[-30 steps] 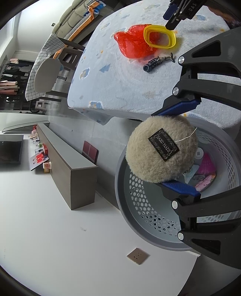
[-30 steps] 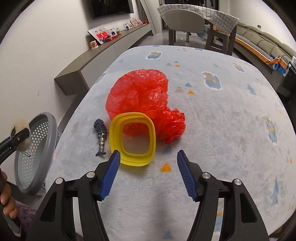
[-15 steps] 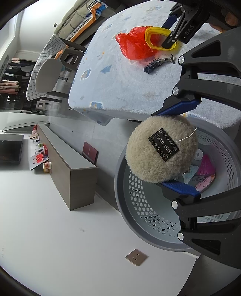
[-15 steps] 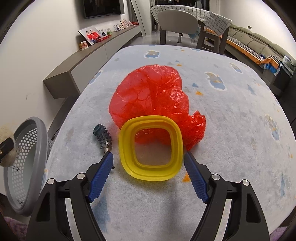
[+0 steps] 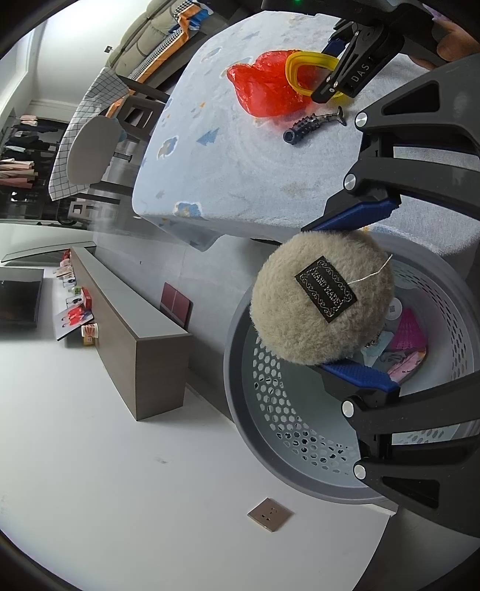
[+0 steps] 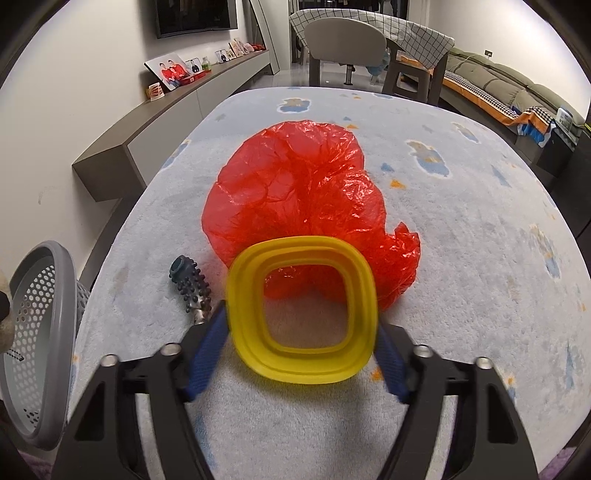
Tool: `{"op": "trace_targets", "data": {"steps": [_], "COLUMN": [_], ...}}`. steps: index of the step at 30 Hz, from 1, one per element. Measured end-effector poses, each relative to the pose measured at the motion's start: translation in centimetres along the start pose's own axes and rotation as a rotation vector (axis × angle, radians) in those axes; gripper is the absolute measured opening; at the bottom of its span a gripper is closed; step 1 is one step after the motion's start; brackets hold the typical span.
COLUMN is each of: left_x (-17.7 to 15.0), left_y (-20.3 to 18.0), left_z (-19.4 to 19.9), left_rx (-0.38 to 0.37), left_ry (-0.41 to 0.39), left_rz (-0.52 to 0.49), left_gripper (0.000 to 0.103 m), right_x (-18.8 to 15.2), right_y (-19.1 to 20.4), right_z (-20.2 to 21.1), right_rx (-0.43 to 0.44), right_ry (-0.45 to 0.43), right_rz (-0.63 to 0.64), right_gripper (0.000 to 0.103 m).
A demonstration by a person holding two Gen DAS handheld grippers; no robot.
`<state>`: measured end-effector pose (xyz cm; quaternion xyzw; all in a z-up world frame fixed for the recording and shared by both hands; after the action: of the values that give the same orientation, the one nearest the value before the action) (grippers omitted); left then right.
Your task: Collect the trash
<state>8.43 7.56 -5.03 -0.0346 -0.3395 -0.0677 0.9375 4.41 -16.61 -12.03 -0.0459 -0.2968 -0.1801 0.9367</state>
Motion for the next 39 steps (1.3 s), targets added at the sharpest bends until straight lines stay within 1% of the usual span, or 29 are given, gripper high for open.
{"op": "trace_targets", "data": {"steps": [4,10,17,22,26,32,39], "left_x": [0.0,-0.2,-1.0,-1.9,-2.6,-4.3,-5.2], "left_y": [0.1,0.3,1.0,2.0,3.3,6.3,9.4], "left_z": [0.0,0.3,0.8,1.4,1.8,2.3,2.5], "left_rx": [0.002,0.016,0.043,0.07,0.09,0.127,0.178], "left_ry": [-0.004,-0.013,-0.014,-0.017,-0.014,0.006,0.019], "left_rz": [0.001,0.0,-0.006,-0.011,0.0,0.05,0.102], "left_gripper": [0.061,0.061,0.061,0.061,0.061,0.061,0.061], "right_x": [-0.1,-0.4,-0.8,-1.0,-1.4,-1.7,-1.5], "right_y": [0.0,0.3,2.5,4.8,7.4,11.1,14.7], "right_z": [0.9,3.6,6.7,8.3,9.1,10.0,10.0], "right_rx": [0.016,0.049,0.113,0.172,0.231,0.311,0.398], "right_ry": [-0.017,-0.046,-0.073,-0.085,-0.079,-0.077,-0.059], "right_rz": [0.001,0.017,0.065,0.105,0.167,0.247,0.322], "right_gripper": [0.067,0.067,0.067,0.067,0.067,0.067,0.067]}}
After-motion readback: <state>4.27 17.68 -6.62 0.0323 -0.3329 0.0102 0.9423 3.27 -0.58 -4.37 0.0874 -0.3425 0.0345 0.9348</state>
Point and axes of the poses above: each gripper's, at about its wrist camera, not at the fingertips, and z roughly against the way its jaws point, y to its left, x to its top, the point moved 5 cm from there along -z, roughly the way its jaws point, and after that the axes turned 1 degree about -x, right-handed, at the moved point
